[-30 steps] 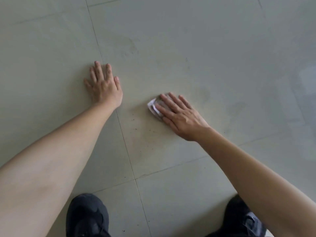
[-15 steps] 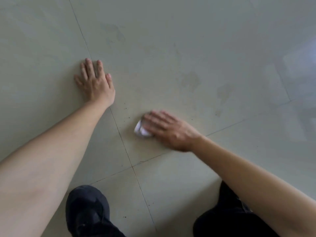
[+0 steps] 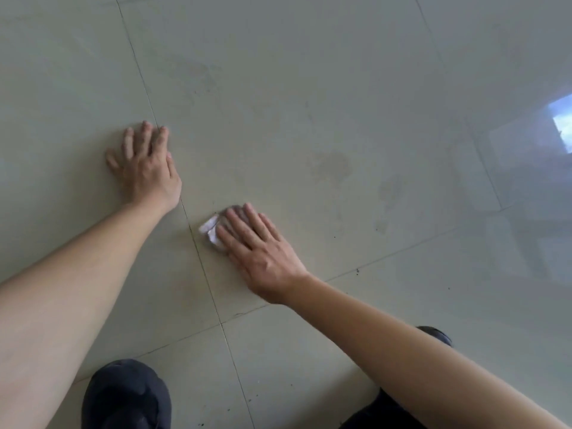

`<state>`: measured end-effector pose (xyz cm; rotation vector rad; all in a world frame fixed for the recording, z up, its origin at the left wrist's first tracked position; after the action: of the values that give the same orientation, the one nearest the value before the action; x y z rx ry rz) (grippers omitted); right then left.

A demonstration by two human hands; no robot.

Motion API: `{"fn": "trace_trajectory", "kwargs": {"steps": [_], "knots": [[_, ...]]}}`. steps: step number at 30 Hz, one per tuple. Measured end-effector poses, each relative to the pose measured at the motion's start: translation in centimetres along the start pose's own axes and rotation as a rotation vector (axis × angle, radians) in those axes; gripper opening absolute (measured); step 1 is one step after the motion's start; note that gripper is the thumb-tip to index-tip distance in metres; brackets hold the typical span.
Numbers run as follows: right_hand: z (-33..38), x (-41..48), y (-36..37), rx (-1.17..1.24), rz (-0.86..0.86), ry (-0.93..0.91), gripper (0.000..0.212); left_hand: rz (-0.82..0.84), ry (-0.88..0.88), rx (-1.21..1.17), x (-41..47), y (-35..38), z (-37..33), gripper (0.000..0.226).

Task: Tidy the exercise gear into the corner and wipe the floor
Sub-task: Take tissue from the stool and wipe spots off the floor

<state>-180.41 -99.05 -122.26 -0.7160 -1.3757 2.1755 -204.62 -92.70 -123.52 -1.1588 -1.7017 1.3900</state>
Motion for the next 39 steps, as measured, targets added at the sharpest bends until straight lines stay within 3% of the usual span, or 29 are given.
{"fn": "trace_trajectory", "kwargs": {"steps": [3,5,7,10,11,13,15,20,22,23,25,28,30,31,32,34,36,39], "knots": [[-2.6,0.6,-0.4,-0.089,0.044,-0.34,0.051,0.0,0.037,0.036,0.0,-0.2,0.9,0.047],[-6.8,1.8,-2.5,-0.122,-0.027,-0.319,0.045,0.026,0.035,0.038,0.1,-0.5,1.0,0.048],[-11.5,3.2,-5.2,-0.094,-0.155,-0.003,0.045,0.051,0.01,0.031,0.2,-0.8,0.9,0.051],[-16.8,4.4,-7.5,0.063,-0.286,0.783,0.051,0.106,0.011,0.042,0.4,-1.5,1.1,0.064],[-16.8,5.0,-7.6,0.131,-0.313,0.962,0.052,0.116,0.012,0.047,0.4,-1.6,1.3,0.068],[-14.2,6.7,-6.7,0.168,-0.328,1.04,0.054,0.119,0.005,0.035,0.5,-2.2,1.8,0.071],[-9.6,7.8,-4.6,0.102,-0.299,0.802,0.057,0.083,0.018,-0.01,0.7,-2.5,2.3,0.069],[1.7,8.4,0.2,-0.052,0.027,-0.147,0.057,-0.021,0.033,-0.015,1.3,-3.1,5.1,0.064],[0.9,9.7,-0.4,-0.119,0.034,-0.308,0.054,-0.015,0.031,0.029,1.5,-3.3,5.9,0.063],[-0.6,10.9,-1.2,-0.133,-0.001,-0.298,0.052,-0.008,0.03,0.042,1.8,-3.3,6.2,0.062],[-5.0,13.7,-3.0,-0.128,-0.095,-0.087,0.05,0.028,0.025,0.066,2.9,-3.2,6.9,0.059],[-13.2,15.8,-7.1,-0.05,-0.327,0.577,0.05,0.055,0.04,0.087,5.1,-2.9,7.4,0.053],[-15.6,15.7,-8.4,0.121,-0.327,1.048,0.056,0.062,0.054,0.102,6.8,-2.8,7.3,0.052],[-15.0,15.9,-8.2,0.155,-0.304,1.144,0.057,0.068,0.056,0.104,7.7,-2.8,7.2,0.052],[-13.6,16.4,-7.4,0.129,-0.311,1.112,0.058,0.07,0.051,0.099,8.6,-2.8,7.1,0.052],[-8.5,17.9,-5.2,0.045,-0.336,0.761,0.062,0.061,0.03,0.085,10.4,-2.9,6.9,0.053],[-2.6,19.3,-2.8,0.02,-0.231,0.351,0.067,0.055,0.018,0.085,12.2,-3.1,7.2,0.053],[1.8,20.2,-1.8,-0.014,-0.011,-0.115,0.056,0.05,0.026,0.087,14.4,-3.0,8.2,0.053]]}}
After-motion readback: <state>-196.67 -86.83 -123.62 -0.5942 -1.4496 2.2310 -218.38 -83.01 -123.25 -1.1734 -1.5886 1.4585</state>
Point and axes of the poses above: each hand's wrist, its own x-axis towards the middle knuckle, its own y-axis out of the palm, z = x × y, the point moved 2 cm from there along x, towards the middle knuckle, and after that the axes turned 4 degrees about y, right-handed, at the moved point
